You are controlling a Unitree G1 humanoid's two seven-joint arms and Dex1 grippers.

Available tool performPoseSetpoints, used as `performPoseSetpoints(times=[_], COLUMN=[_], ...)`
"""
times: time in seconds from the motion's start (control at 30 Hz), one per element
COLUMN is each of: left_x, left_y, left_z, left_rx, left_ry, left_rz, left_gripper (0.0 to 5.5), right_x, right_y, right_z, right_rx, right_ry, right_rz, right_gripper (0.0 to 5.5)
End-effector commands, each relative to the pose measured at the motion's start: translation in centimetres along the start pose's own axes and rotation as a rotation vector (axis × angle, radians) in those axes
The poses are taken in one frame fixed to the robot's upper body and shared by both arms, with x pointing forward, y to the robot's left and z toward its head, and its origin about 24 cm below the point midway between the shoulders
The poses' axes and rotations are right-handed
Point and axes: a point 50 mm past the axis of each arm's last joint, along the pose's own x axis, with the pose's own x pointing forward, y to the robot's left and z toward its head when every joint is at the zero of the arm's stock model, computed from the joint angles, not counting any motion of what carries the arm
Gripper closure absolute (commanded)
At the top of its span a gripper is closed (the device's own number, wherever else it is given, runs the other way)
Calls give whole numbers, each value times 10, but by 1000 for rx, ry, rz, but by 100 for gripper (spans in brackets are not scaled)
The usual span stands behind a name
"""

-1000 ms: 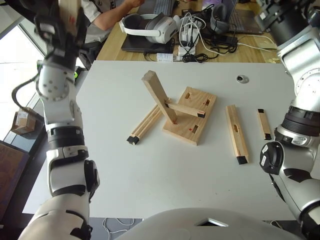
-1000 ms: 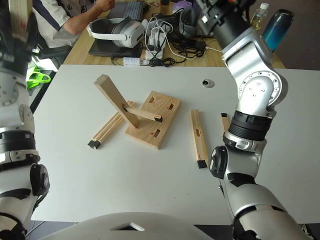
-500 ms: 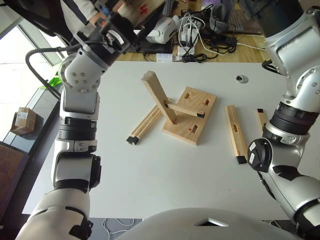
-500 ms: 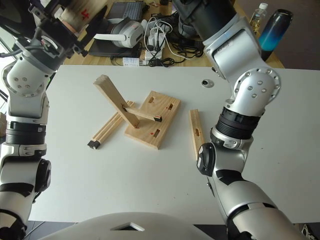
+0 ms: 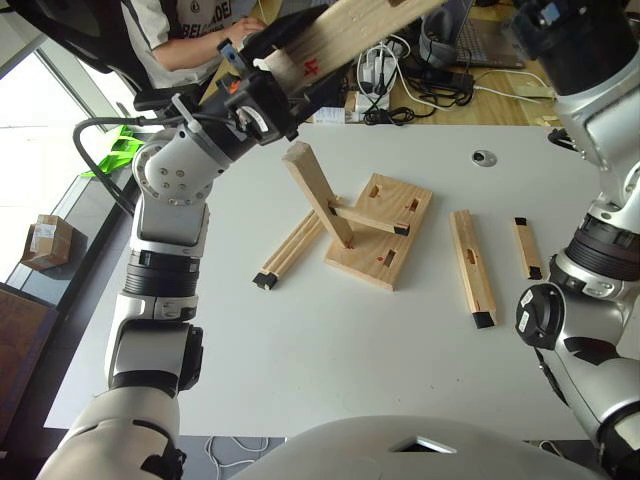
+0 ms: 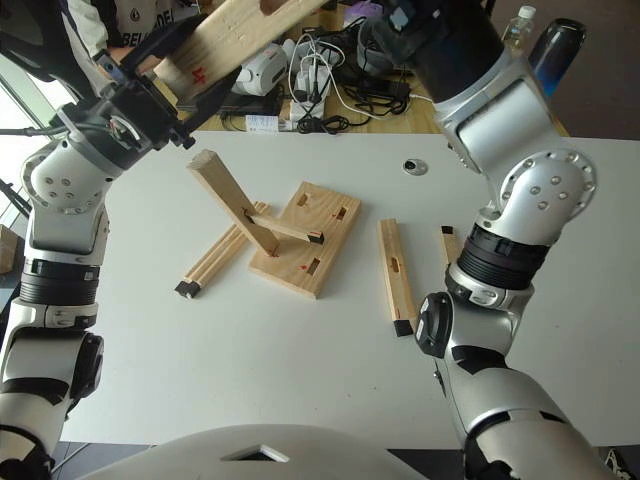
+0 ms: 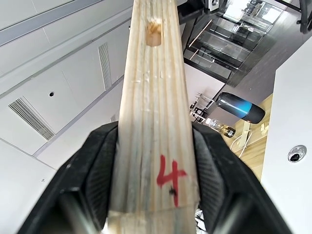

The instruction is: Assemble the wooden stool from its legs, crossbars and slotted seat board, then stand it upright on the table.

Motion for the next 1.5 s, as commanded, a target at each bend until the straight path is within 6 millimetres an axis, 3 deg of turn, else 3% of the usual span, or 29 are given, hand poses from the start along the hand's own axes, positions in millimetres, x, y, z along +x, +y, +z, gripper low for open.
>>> performPoseSetpoints(times=[0.03, 0.23, 0.33, 0.37, 0.53, 0.7, 0.8, 0.83, 0.9, 0.93, 1.0, 1.1, 1.2, 1.3, 1.4, 1.5], left_x=[-3, -2, 0, 2, 2, -28, -72, -87, -100, -97, -82, -65, -66, -69, -69, -63], left_y=[-1, -2, -1, -1, 11, 49, 84, 81, 46, 20, -31, -78, -93, -97, -99, -101], left_z=[-2, -1, 0, 0, -4, -10, -33, -52, -85, -95, -100, -84, -67, -45, -32, -20], left_rx=[9, 18, 34, 37, 75, 206, 264, 216, 65, -11, -131, -286, -397, -500, -566, -629], left_ry=[12, 2, -4, -4, 33, 150, 407, 554, 759, 798, 794, 704, 660, 616, 591, 543], left_rz=[-36, -51, -40, -30, 81, 305, 530, 531, 373, 248, -35, -307, -438, -522, -545, -547], left_gripper=[347, 347, 347, 311, 242, 161, 114, 97, 69, 51, 15, 11, 10, 10, 10, 10], right_x=[-9, -14, -11, -11, -8, -11, -22, -27, -41, -48, -66, -102, -135, -160, -172, -184], right_y=[1, 0, 2, 3, 1, -9, -22, -27, -35, -38, -44, -54, -51, -41, -36, -35], right_z=[-4, -8, -8, -8, -5, 10, 24, 26, 22, 16, 2, -18, -33, -29, -22, -30], right_rx=[18, 22, 16, 13, -17, -102, -196, -250, -353, -388, -412, -369, -233, -109, -24, 73], right_ry=[43, 53, 45, 42, -12, -133, -182, -170, -90, -30, 77, 227, 315, 306, 295, 322], right_rz=[30, 23, 26, 28, -3, -130, -272, -328, -412, -436, -473, -538, -574, -628, -670, -717], right_gripper=[329, 407, 410, 410, 441, 452, 452, 452, 452, 452, 452, 452, 452, 452, 452, 452])
